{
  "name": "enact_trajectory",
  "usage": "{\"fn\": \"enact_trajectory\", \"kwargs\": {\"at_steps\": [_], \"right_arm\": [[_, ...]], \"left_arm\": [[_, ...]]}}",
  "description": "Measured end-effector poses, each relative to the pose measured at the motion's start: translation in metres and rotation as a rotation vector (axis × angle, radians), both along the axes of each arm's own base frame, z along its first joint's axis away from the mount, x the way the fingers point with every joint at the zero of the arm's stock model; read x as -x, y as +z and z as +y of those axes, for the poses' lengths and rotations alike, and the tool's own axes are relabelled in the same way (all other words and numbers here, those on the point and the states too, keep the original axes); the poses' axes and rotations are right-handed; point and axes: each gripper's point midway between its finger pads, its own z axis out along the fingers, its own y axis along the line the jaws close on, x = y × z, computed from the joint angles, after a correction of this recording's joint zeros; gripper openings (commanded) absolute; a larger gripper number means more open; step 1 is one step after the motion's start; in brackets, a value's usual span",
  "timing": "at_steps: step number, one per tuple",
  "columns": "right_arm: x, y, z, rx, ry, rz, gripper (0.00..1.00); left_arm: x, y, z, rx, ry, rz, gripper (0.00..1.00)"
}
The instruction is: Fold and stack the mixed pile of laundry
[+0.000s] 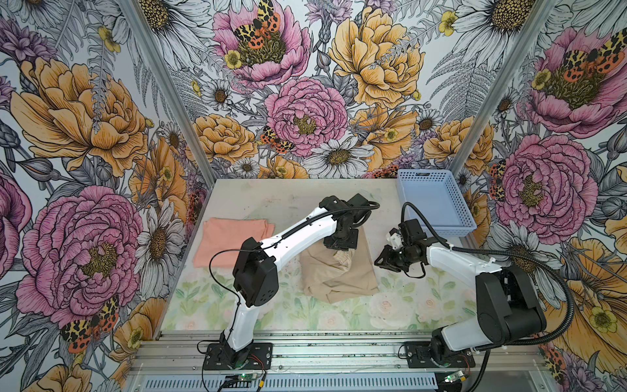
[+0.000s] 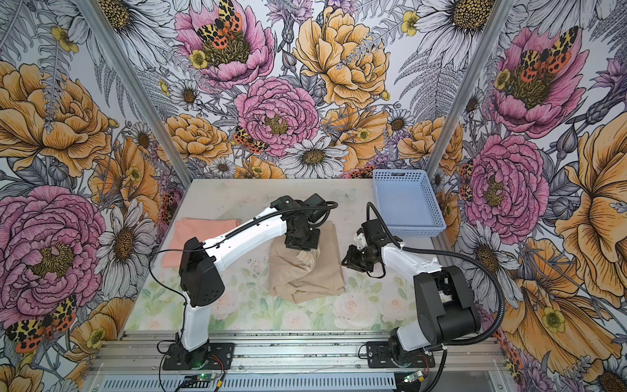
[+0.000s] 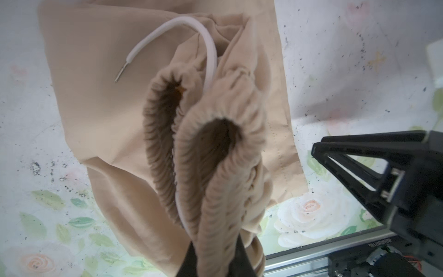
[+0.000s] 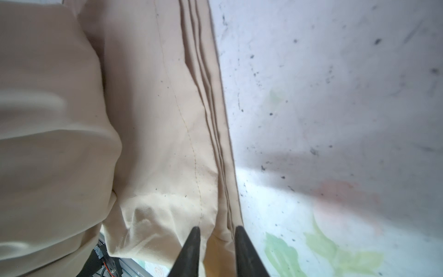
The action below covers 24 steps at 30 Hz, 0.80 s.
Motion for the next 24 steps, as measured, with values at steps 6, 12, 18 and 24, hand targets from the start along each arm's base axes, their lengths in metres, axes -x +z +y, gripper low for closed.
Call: {"fn": "enact_trajectory", "kwargs": {"at_steps": [6,12,18,24], "right_arm": [[0.008,0.009,-0.013,0.007,-0.013,-0.025,0.36],[0.013,0.025,-0.019,0.029,-0.014,-0.073,0.41],[0.016,0.04,0.009,0.036,0.07,-0.102,0.43],[0.004,0.03,0.031,0.069,0.115,-0.085,0.43]], "left_arm": [[-0.001,-0.012,-0.032,0.012,0.0,0.006,0.73],[0.0,0.01,-0.042,0.065,-0.008,-0.043,0.78],[0.002,0.016,0.009,0.05,0.063,-0.059,0.79],[-0.005,0.003,0.073,0.034,0.187,-0.058,0.79]]}}
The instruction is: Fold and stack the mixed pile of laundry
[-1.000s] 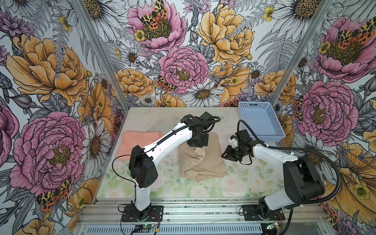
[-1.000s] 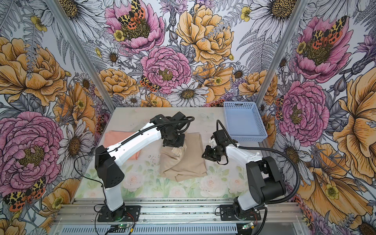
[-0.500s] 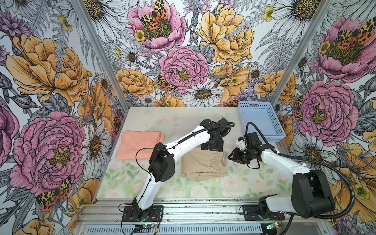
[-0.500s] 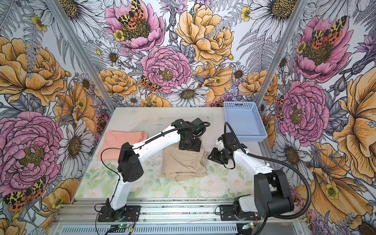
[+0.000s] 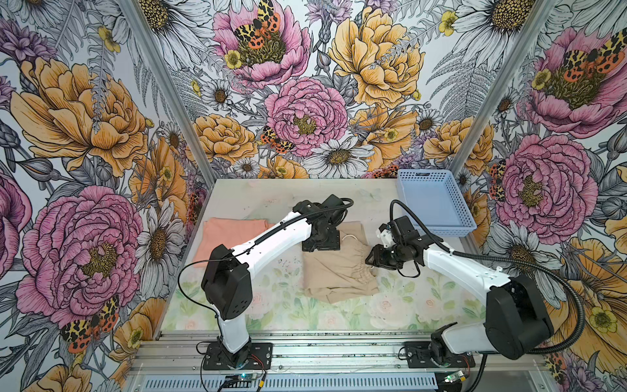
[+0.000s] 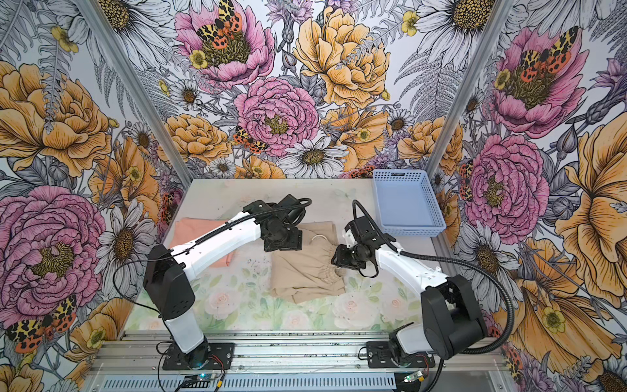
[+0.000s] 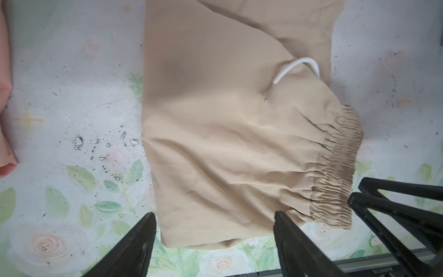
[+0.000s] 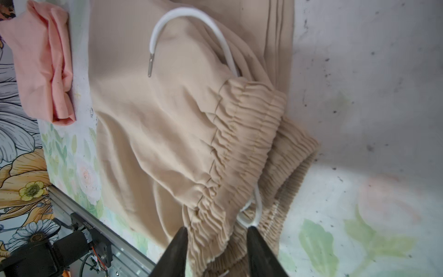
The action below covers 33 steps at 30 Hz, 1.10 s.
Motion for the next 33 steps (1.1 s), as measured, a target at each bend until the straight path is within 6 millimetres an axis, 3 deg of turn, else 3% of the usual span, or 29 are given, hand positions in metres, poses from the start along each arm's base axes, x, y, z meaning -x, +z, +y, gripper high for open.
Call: {"fn": "enact_trajectory", "kwargs": {"at_steps": [3,10,15,26,33], "right_arm": [[-0.013,-0.013,-0.003,0.043,-0.018,0.022,0.43],[-0.036,-0.028,-0.004,0.096,-0.041,0.041,0.43],[-0.034,-0.028,-0.011,0.113,-0.056,0.048,0.44],[-0.025,-0.026,-0.015,0.094,-0.094,0.066,0.59],[-0.021,-0.034,-0.011,0.058,-0.117,0.085,0.6]], "left_arm": [[-0.002,-0.008,0.015,0.003,0.032,-0.002,0.78],[-0.001,-0.023,0.022,0.008,0.043,-0.003,0.78],[0.001,-0.024,0.029,0.02,0.057,-0.012,0.78],[-0.003,-0.023,0.031,0.034,0.066,-0.022,0.77],[-0.002,-0.024,0.031,0.032,0.066,-0.02,0.77]]}}
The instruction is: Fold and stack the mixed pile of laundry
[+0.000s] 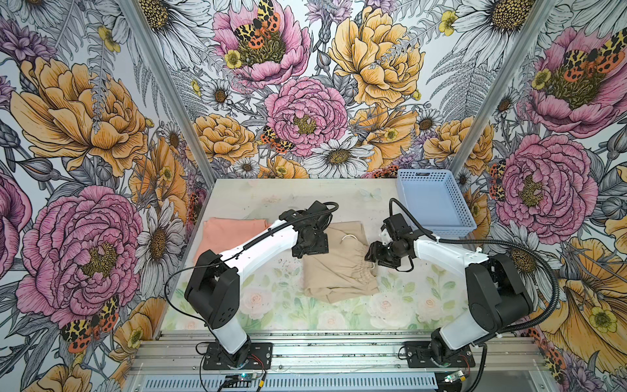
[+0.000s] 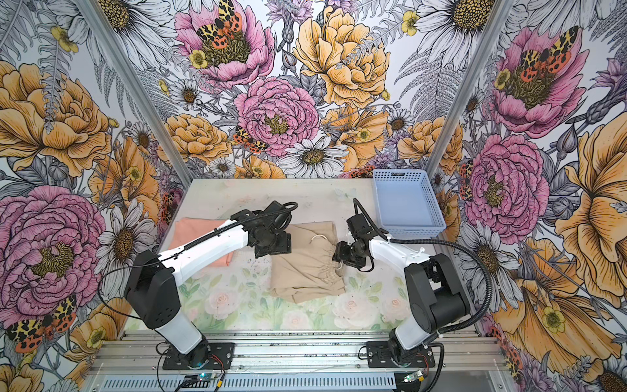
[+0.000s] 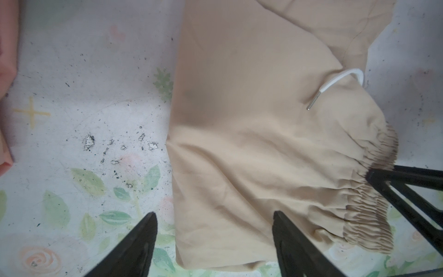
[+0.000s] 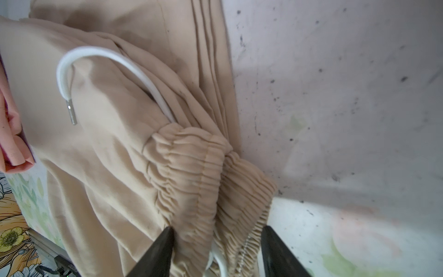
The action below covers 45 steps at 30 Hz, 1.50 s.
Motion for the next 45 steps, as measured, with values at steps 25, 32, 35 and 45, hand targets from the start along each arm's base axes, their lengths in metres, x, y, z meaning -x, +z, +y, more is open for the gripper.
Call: {"fn": "enact_trajectory", "kwargs": {"at_steps": [25,32,35,45], "right_arm": [[-0.02,-0.005,0.012,-0.059,-0.008,-0.064,0.01],[-0.03,0.046,0.025,-0.123,0.054,-0.199,0.0],[-0.038,0.066,0.032,-0.145,0.102,-0.261,0.0],[-0.055,0.017,0.033,-0.069,0.22,-0.216,0.0]], "left_arm": [[0.006,-0.005,0.005,-0.008,0.0,0.009,0.77],[0.013,-0.004,0.01,-0.006,0.001,0.007,0.77],[0.013,-0.003,0.011,-0.005,0.001,0.005,0.77],[0.009,-0.014,0.007,-0.011,-0.001,0.012,0.76]]}}
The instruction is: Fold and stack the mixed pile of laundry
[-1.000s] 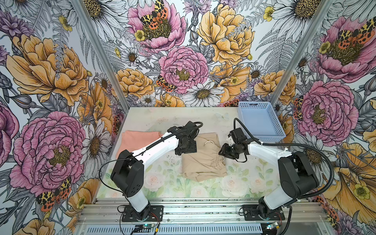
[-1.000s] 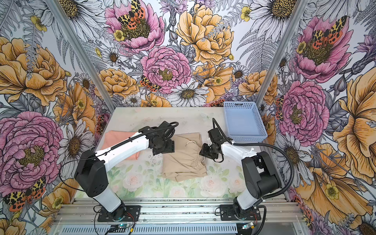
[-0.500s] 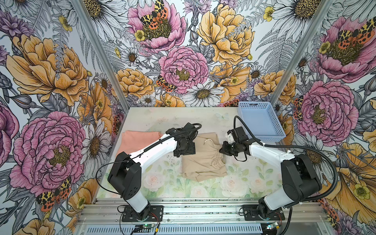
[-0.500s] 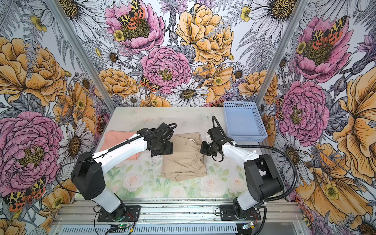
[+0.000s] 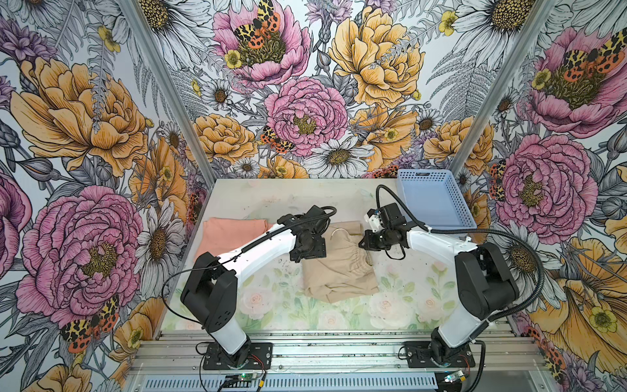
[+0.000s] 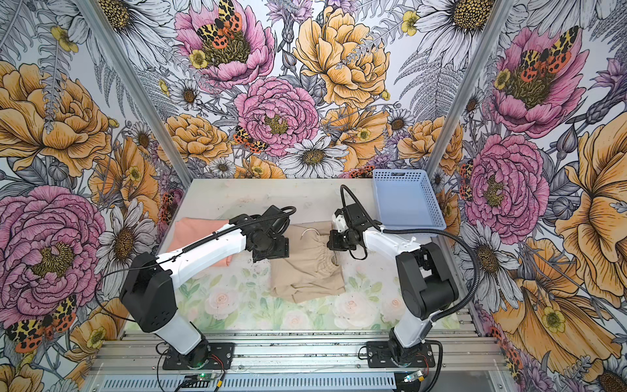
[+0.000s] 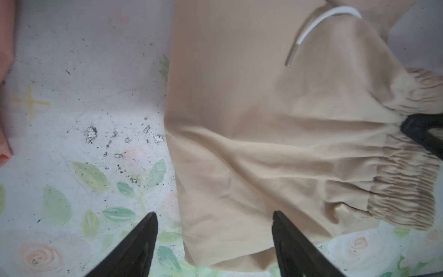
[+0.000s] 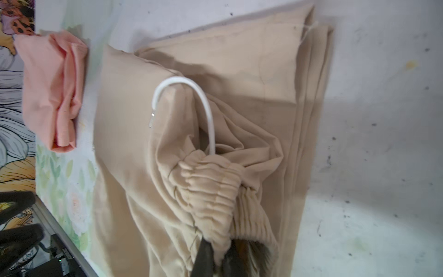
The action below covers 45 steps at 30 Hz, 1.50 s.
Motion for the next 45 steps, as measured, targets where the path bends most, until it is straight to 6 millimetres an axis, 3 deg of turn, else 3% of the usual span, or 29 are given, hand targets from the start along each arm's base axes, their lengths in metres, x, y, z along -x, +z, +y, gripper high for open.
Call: {"fn": "enact_trajectory", "kwargs": {"at_steps": [1,3,5,9,13,16,21,24,28,32,36,38,41,45], "right_arm": [[-0.001,-0.006,-0.002,0.012,0.0,0.007,0.01],[-0.003,-0.014,-0.009,0.032,-0.006,0.015,0.18],[-0.006,-0.014,-0.016,0.049,-0.019,0.012,0.27],[-0.014,-0.007,-0.031,0.094,-0.05,-0.002,0.34],[-0.009,0.015,-0.039,0.107,-0.073,-0.02,0.37],[0.0,0.034,-0.034,0.084,-0.076,-0.034,0.37],[0.021,0.05,-0.001,0.007,-0.036,-0.015,0.35],[0.038,0.04,0.014,-0.025,-0.019,0.043,0.33],[0.053,0.014,0.007,0.01,-0.036,0.12,0.32],[0.05,-0.008,-0.005,0.07,-0.064,0.156,0.31],[0.046,-0.024,-0.012,0.123,-0.064,0.182,0.32],[0.042,-0.02,-0.012,0.134,-0.06,0.179,0.37],[0.039,0.0,-0.008,0.119,-0.064,0.149,0.51],[0.055,0.038,0.001,0.06,-0.08,0.097,0.64]], "left_arm": [[0.0,-0.003,0.0,-0.004,0.0,0.004,0.77],[0.001,-0.011,0.001,-0.012,-0.002,0.013,0.76],[0.003,-0.019,0.002,-0.021,-0.002,0.025,0.76],[0.005,-0.026,0.003,-0.029,-0.003,0.04,0.76],[0.002,-0.025,0.0,-0.015,-0.005,0.031,0.76],[0.001,-0.025,-0.001,-0.011,-0.005,0.026,0.76],[0.0,-0.024,-0.003,-0.003,-0.006,0.021,0.75],[-0.001,-0.024,-0.004,0.001,-0.011,0.014,0.75],[-0.003,-0.025,-0.004,-0.001,-0.028,0.013,0.75],[-0.011,-0.024,-0.005,-0.011,-0.063,0.007,0.78],[-0.032,-0.014,-0.012,-0.019,-0.131,-0.033,0.83],[-0.044,-0.008,-0.016,-0.026,-0.175,-0.061,0.85],[-0.061,-0.007,-0.018,-0.054,-0.24,-0.084,0.87],[-0.081,-0.023,-0.016,-0.111,-0.311,-0.075,0.9]]}}
